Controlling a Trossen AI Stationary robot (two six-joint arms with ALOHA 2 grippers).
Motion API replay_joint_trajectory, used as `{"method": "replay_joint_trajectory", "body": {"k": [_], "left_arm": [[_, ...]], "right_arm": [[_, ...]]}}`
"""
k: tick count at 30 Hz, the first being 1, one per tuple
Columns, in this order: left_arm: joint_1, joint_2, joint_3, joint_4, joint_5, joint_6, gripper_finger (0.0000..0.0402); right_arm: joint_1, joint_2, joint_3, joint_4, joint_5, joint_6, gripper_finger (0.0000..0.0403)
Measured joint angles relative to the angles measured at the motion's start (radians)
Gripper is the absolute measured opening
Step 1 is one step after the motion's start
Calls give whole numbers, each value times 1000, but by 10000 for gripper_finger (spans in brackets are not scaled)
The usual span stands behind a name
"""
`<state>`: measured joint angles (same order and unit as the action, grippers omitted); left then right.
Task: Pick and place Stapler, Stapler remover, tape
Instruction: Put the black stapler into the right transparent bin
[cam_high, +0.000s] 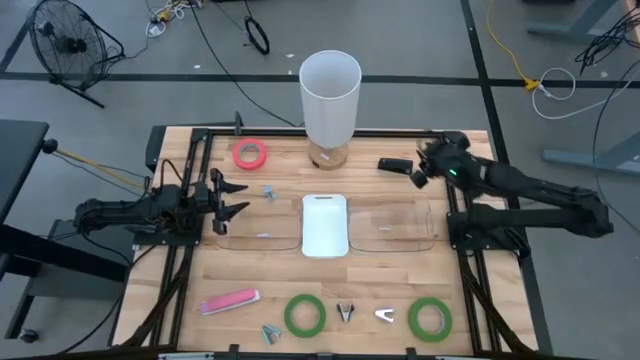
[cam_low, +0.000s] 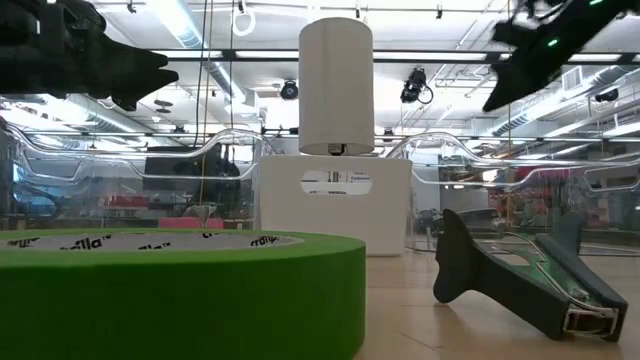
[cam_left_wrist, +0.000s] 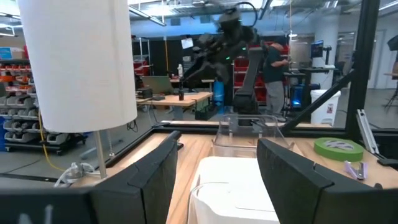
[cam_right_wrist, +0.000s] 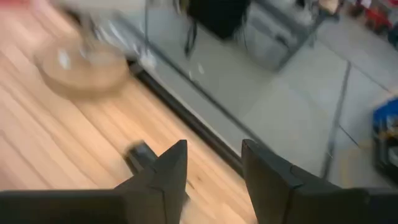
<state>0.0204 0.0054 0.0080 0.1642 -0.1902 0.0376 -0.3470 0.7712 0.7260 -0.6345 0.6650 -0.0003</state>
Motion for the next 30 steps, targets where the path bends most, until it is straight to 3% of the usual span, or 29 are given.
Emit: {"method": "replay_joint_trajectory", "body": {"k": [5,11,20,30], "left_arm": [[0,0,0,0,0,0,225],[0,0,0,-1,3,-1,225],[0,0,0,-2,3,-1,225],[0,0,0,-3,3,-1,225]], "right_arm": [[-196,207,93,-14,-167,-94,197],[-314,411,126,-39,-213,-169,258],[-327,614,126,-14,-230,-192,309],[-326,699,126,39,-338,-217,318]]}}
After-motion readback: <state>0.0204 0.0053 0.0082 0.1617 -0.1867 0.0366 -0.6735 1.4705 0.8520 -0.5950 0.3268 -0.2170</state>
